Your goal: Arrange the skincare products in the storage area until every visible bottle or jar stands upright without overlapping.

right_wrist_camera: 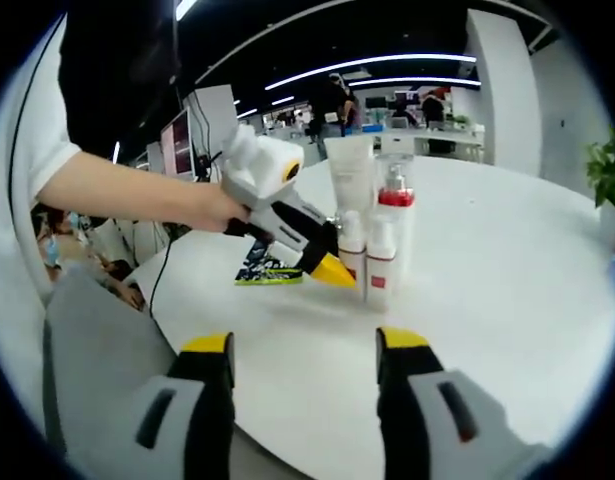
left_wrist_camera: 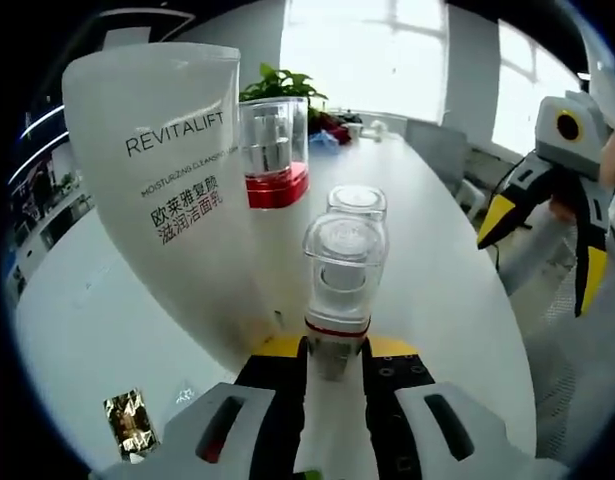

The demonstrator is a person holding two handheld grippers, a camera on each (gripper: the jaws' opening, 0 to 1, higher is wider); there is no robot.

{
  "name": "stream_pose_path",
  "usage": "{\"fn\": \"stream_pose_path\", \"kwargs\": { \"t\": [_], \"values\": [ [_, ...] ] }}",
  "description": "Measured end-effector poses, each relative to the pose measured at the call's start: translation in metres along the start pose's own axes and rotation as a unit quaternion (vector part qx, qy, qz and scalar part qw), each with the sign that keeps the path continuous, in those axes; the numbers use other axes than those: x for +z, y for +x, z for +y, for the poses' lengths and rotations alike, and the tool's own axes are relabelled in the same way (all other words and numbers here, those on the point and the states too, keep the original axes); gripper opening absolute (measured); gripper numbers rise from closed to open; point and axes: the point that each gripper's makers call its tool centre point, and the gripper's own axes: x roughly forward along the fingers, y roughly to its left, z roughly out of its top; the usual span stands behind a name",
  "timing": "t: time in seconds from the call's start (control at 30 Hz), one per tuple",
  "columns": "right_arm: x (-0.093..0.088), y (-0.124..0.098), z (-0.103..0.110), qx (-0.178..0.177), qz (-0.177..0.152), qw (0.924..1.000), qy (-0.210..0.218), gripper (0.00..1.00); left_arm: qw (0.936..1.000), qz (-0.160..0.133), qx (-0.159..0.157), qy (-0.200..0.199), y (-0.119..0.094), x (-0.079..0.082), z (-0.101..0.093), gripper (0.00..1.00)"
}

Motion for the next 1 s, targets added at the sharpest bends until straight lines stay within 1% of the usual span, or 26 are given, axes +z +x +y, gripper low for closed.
{"fn": "stream_pose_path", "kwargs": {
  "t": [0.47,0.73,0.87,0.93,1.0],
  "values": [
    [0.006,-0.007,0.005,0.000,-0.007,0.9999,-0.009,0.59,0.9997,0.017,0.018,-0.003,-0.017,-0.006,-0.004,0.27],
    [0.017,-0.009,0.008,0.003,-0.019,0.9996,-0.022,0.61,0.9989,0.018,0.039,-0.019,-0.037,-0.012,-0.009,0.37],
    [0.018,-0.009,0.011,0.006,-0.020,0.9994,-0.029,0.63,0.9982,0.018,0.050,-0.028,-0.046,-0.016,-0.012,0.41],
    [0.019,-0.010,0.012,0.008,-0.019,0.9993,-0.032,0.63,0.9974,0.021,0.058,-0.038,-0.052,-0.020,-0.015,0.44],
    [0.019,-0.012,0.013,0.009,-0.019,0.9992,-0.035,0.64,0.9970,0.024,0.058,-0.045,-0.056,-0.023,-0.019,0.48]
  ]
}}
